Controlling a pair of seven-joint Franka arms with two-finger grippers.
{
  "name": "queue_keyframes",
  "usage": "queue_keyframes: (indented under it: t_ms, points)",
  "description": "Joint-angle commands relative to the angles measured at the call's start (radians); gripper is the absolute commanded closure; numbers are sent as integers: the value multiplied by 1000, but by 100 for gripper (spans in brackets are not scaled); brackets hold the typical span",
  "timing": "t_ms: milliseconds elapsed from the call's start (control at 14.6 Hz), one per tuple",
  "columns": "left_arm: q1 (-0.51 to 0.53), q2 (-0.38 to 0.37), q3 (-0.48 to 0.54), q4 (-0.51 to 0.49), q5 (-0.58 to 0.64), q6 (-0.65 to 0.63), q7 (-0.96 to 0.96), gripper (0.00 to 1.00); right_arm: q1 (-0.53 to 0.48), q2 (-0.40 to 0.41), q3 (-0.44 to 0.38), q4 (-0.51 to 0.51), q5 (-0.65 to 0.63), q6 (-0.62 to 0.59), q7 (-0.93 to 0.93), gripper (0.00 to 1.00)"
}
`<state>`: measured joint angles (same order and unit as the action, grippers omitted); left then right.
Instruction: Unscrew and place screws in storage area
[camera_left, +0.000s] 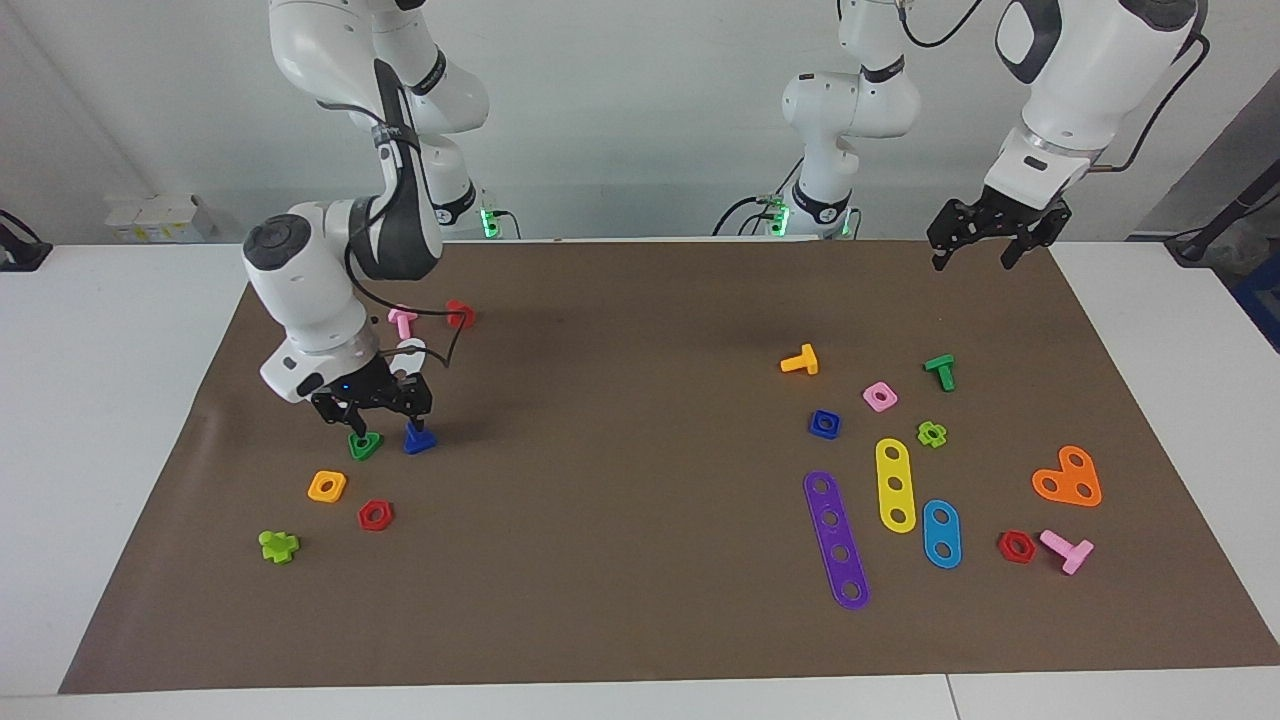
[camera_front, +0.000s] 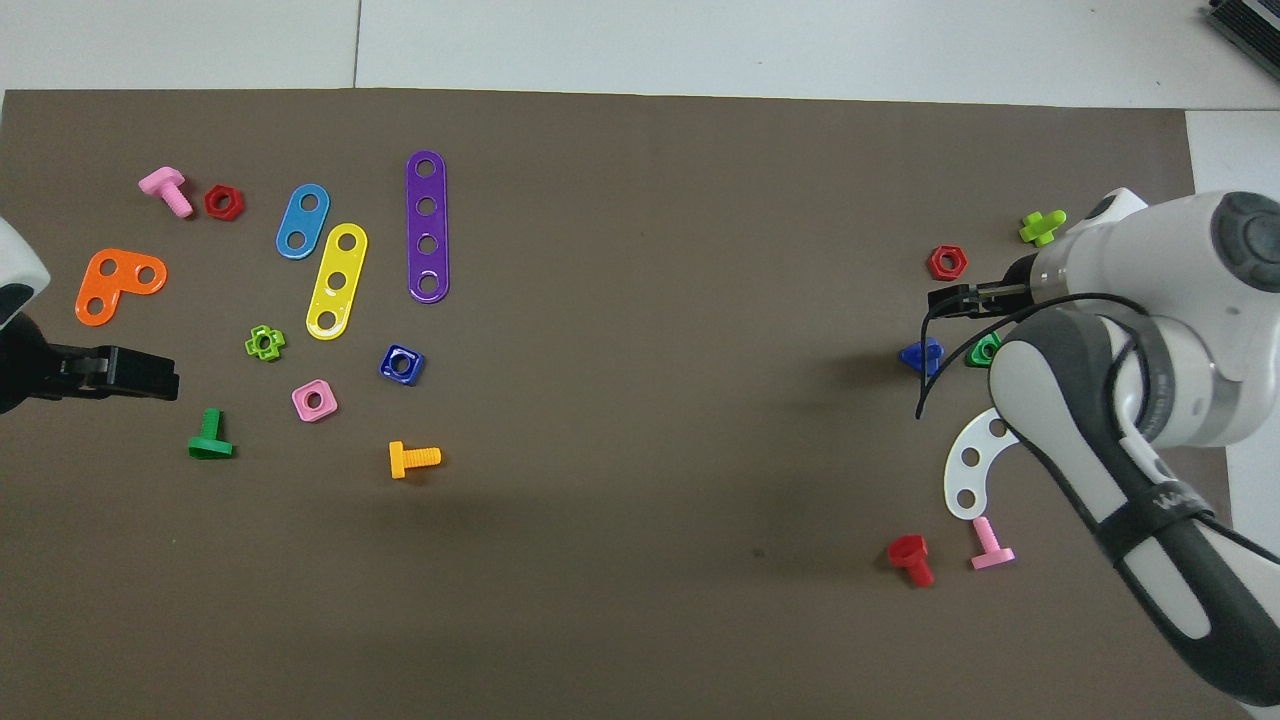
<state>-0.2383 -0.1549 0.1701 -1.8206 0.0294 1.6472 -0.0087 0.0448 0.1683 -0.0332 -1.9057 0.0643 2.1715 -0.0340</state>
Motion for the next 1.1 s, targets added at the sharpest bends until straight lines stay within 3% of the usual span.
queue_keyframes:
  t_ms: [0,343,686,1029]
  points:
    - [16,-2,-6,9,-16,-14,1,0,-31,-65,-13,126,-46,-181,46,0]
    - [16,-2,-6,11,-16,-14,1,0,-57,-205,-20,206,-99,-465,89,0]
    - [16,-2,-6,11,-16,-14,1,0,-83,-277,-36,278,-132,-629,103,0]
    - [16,-2,-6,9,-16,-14,1,0,-66,-279,-19,257,-129,-638,108,0]
